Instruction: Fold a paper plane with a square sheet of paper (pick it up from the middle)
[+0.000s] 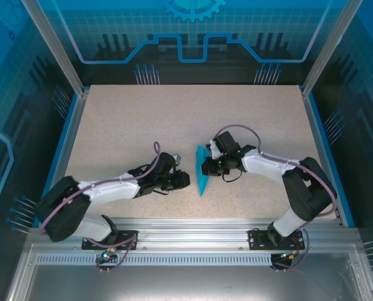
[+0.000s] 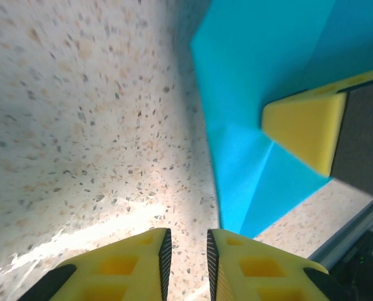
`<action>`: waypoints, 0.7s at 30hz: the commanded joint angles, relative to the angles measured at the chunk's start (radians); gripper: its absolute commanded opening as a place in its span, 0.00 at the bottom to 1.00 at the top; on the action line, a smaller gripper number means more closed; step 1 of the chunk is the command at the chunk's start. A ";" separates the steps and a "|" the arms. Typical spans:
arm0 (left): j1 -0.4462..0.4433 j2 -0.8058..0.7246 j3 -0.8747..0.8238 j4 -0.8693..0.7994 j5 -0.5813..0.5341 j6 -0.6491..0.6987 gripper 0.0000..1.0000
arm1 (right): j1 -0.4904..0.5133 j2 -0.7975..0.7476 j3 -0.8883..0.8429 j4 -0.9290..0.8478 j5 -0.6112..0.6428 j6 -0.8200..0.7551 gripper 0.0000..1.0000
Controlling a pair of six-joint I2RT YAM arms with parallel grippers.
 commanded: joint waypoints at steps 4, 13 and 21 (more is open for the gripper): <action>-0.001 -0.187 -0.036 -0.235 -0.250 -0.022 0.29 | 0.125 -0.003 0.256 -0.655 0.685 -0.046 0.10; 0.006 -0.368 -0.070 -0.432 -0.458 -0.124 0.30 | 0.314 0.352 0.515 -0.851 0.795 0.072 0.15; 0.017 -0.522 -0.126 -0.492 -0.495 -0.162 0.35 | 0.454 0.567 0.724 -0.789 0.594 0.021 0.38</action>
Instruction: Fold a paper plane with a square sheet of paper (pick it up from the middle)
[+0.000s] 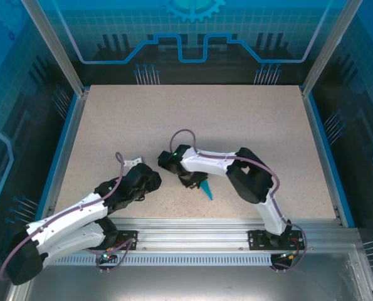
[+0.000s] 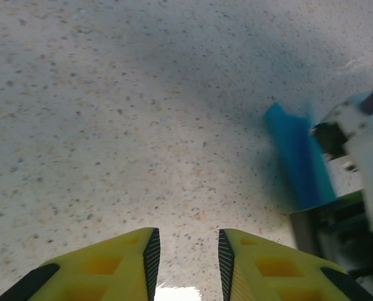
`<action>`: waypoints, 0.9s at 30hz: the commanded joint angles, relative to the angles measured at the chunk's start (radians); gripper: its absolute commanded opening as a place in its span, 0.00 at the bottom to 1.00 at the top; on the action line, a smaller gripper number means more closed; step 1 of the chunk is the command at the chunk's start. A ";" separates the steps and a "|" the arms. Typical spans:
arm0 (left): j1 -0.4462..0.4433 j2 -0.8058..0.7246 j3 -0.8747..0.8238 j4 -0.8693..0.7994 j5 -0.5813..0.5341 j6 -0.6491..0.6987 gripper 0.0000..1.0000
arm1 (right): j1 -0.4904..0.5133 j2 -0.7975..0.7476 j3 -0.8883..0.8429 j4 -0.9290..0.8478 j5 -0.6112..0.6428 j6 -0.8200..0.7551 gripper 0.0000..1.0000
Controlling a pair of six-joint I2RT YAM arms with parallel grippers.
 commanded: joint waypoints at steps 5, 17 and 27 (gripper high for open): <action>0.010 -0.056 -0.021 -0.064 -0.032 -0.023 0.37 | 0.014 -0.175 -0.054 0.112 -0.194 -0.048 0.60; 0.011 0.103 -0.014 0.104 0.156 0.022 0.39 | -0.244 -0.641 -0.553 0.522 -0.676 -0.095 0.40; 0.003 0.283 0.017 0.180 0.290 0.022 0.39 | -0.268 -0.616 -0.658 0.658 -0.852 -0.110 0.15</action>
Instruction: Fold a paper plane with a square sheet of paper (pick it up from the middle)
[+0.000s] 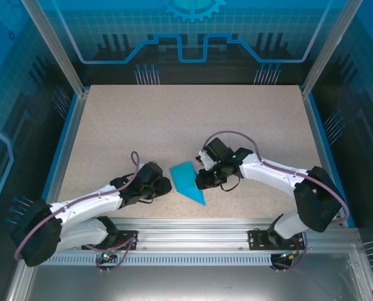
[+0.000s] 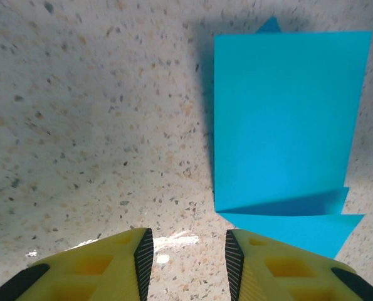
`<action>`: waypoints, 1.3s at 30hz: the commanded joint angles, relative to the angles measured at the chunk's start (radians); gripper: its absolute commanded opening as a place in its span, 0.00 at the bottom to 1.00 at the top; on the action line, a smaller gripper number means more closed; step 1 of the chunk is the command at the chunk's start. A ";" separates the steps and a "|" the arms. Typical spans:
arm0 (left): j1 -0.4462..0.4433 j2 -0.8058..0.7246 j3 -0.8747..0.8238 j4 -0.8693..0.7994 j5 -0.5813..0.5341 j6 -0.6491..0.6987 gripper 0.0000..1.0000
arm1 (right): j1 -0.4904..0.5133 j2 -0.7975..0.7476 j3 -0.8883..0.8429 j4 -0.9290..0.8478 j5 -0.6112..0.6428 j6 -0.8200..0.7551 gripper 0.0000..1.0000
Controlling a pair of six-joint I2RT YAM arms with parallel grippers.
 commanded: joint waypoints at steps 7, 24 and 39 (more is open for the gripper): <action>-0.027 0.116 0.062 0.043 0.072 0.013 0.40 | 0.002 0.134 0.023 0.088 -0.112 -0.032 0.13; -0.064 0.183 0.073 0.085 0.097 -0.010 0.43 | -0.092 0.239 -0.045 0.174 -0.103 -0.021 0.12; -0.086 0.272 0.105 0.178 0.133 -0.051 0.53 | -0.188 0.270 -0.165 0.348 -0.229 0.028 0.13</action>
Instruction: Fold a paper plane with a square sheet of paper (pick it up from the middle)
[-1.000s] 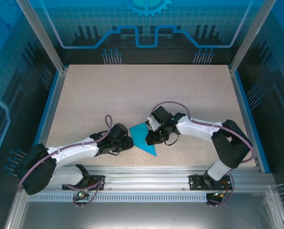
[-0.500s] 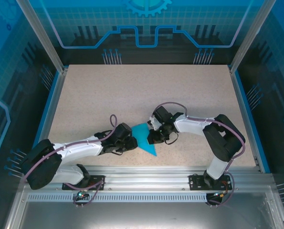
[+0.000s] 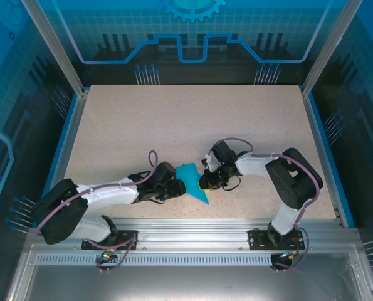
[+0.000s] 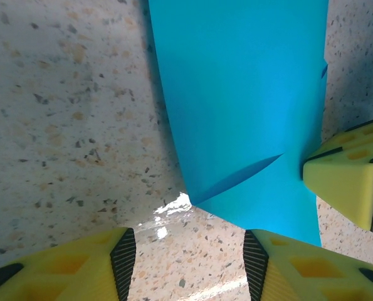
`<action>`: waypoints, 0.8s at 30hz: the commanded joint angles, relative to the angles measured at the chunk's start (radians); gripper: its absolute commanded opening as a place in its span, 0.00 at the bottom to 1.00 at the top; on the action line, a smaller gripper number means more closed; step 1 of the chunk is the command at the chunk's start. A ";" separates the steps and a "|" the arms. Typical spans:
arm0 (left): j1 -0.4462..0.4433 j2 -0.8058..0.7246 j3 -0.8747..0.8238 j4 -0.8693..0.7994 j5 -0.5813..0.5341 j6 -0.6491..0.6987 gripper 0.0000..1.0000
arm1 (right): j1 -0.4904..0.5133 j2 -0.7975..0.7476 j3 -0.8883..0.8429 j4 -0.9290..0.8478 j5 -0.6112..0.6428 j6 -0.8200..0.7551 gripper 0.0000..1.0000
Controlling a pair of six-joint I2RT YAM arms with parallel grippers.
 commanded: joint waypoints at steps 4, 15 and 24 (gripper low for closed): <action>-0.019 0.063 0.046 0.086 0.034 -0.051 0.53 | -0.030 0.031 -0.034 0.051 -0.020 0.017 0.13; -0.023 0.115 0.072 0.169 0.035 -0.077 0.41 | -0.042 0.038 -0.046 0.060 -0.020 0.014 0.13; -0.024 0.130 0.099 0.157 0.007 -0.028 0.26 | -0.042 0.031 -0.043 0.046 -0.007 0.009 0.15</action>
